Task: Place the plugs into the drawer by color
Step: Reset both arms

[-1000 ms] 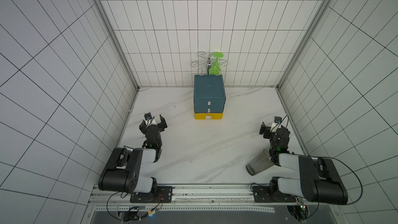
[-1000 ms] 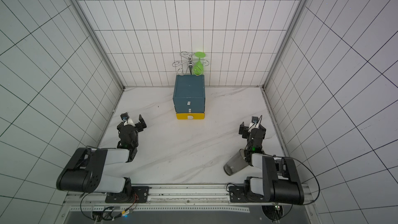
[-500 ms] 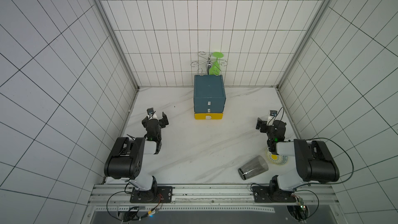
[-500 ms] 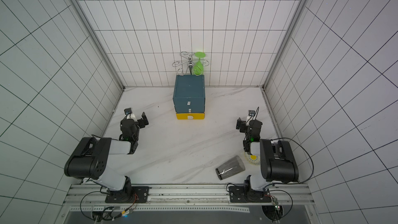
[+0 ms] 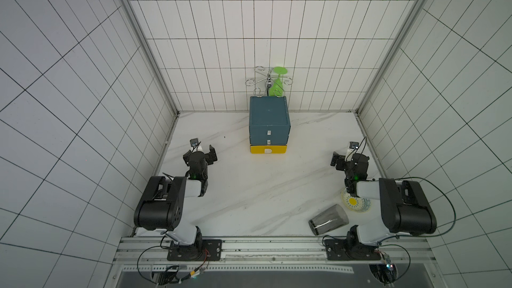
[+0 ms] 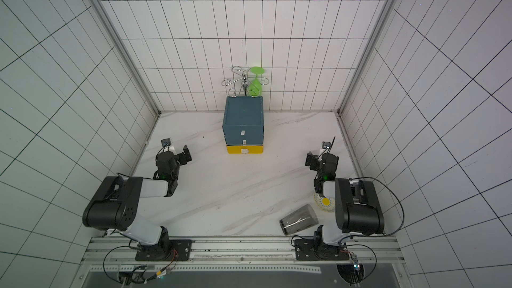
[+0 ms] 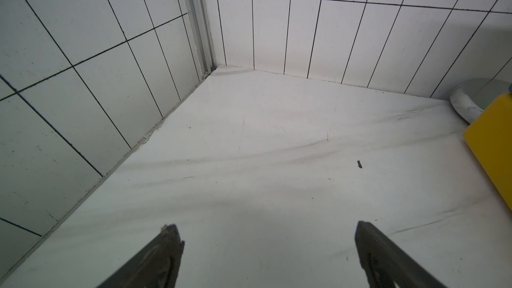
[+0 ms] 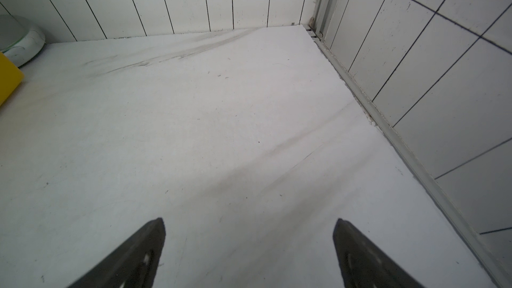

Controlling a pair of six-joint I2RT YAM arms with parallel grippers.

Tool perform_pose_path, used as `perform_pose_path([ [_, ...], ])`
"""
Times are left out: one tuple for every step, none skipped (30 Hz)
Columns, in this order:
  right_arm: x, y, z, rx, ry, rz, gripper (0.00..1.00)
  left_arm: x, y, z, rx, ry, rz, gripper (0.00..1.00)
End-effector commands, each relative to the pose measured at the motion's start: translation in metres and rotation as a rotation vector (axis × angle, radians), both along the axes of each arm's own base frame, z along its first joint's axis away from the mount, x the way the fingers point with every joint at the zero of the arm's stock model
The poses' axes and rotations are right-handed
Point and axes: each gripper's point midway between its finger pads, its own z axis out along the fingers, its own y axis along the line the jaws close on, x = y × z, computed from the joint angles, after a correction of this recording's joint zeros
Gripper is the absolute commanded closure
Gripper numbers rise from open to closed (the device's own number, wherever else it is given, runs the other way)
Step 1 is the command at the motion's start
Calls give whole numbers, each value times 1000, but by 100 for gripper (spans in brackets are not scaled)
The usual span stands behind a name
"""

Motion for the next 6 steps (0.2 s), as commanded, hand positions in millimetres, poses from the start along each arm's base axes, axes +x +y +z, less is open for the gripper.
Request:
perform_pose_path([
  [11, -5, 9, 10, -12, -22, 1, 4, -1, 11, -4, -26, -7, 1],
  [11, -5, 8, 12, -15, -22, 1, 4, -1, 11, -3, -25, -6, 1],
  [11, -5, 8, 13, -16, -23, 1, 4, -1, 11, -4, -25, -7, 1],
  [9, -5, 9, 11, -20, -22, 1, 4, -1, 11, -3, -27, -7, 1],
  [8, -5, 10, 7, -22, -22, 1, 4, -1, 11, -4, -26, -6, 1],
  [9, -6, 10, 8, -23, -23, 1, 4, -1, 10, -4, -25, -6, 1],
])
